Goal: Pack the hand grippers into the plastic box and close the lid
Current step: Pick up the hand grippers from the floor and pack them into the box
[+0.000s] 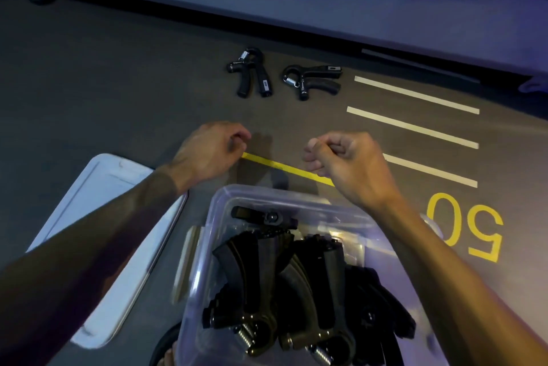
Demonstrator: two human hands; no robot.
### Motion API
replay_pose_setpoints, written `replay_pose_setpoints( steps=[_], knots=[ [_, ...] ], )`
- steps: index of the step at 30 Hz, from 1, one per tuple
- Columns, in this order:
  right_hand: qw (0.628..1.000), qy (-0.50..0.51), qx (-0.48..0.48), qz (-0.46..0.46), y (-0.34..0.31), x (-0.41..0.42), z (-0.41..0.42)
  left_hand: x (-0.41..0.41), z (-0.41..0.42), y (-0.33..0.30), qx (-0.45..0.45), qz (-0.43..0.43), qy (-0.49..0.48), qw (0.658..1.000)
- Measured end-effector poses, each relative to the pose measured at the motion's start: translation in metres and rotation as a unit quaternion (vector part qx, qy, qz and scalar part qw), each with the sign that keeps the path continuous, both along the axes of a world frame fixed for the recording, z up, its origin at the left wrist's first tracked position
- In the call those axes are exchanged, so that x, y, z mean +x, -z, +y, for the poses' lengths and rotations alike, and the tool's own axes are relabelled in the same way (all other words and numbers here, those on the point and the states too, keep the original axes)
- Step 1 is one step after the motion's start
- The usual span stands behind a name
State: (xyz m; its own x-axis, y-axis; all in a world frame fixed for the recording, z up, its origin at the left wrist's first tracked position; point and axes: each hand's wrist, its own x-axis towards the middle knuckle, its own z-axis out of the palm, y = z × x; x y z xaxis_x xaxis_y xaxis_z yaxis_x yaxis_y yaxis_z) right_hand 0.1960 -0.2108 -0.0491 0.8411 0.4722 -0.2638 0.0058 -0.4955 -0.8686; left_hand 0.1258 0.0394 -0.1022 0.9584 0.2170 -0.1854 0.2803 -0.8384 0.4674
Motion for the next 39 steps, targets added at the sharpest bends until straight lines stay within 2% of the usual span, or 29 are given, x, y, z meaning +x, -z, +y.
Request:
replay_pose_setpoints(
  steps=[3, 7, 12, 18, 22, 25, 27, 29, 31, 34, 37, 39],
  knots=[
    [1.000, 0.008, -0.004, 0.019, 0.016, 0.009, 0.002, 0.035, 0.024, 0.027, 0.049, 0.069, 0.032, 0.996],
    [1.000, -0.008, -0.007, 0.022, 0.023, 0.014, 0.004, 0.089, 0.038, 0.036, 0.099, 0.100, -0.005, 0.990],
    [0.999, -0.024, -0.016, 0.024, 0.023, 0.015, 0.006, 0.130, 0.031, 0.045, 0.151, 0.202, -0.002, 0.968],
    [0.999, -0.031, -0.025, 0.015, 0.014, 0.012, 0.006, 0.119, 0.028, 0.038, 0.171, 0.135, -0.008, 0.976],
    [0.999, -0.036, -0.020, 0.004, 0.003, 0.004, 0.003, 0.087, 0.028, 0.024, 0.100, 0.049, -0.045, 0.993],
    [0.999, -0.039, -0.014, -0.016, -0.007, -0.004, 0.000, 0.068, 0.029, 0.003, -0.031, 0.002, -0.107, 0.994],
    [0.999, -0.035, -0.005, -0.031, -0.014, -0.012, -0.003, 0.053, 0.025, -0.017, -0.176, -0.031, -0.156, 0.971],
    [0.998, -0.024, 0.014, -0.051, -0.024, -0.023, -0.007, 0.035, 0.013, -0.044, -0.245, -0.063, -0.170, 0.952],
    [0.994, -0.013, 0.035, -0.099, -0.034, -0.033, -0.011, 0.014, -0.002, -0.077, -0.260, -0.091, -0.139, 0.951],
    [0.979, -0.017, 0.051, -0.197, -0.054, -0.044, -0.020, -0.017, -0.025, -0.128, -0.277, -0.131, -0.042, 0.951],
    [0.968, -0.038, 0.052, -0.244, -0.079, -0.048, -0.029, -0.040, -0.053, -0.160, -0.270, -0.136, 0.038, 0.952],
    [0.960, -0.044, 0.027, -0.276, -0.093, -0.049, -0.039, -0.050, -0.071, -0.168, -0.303, -0.131, 0.064, 0.942]
  ],
)
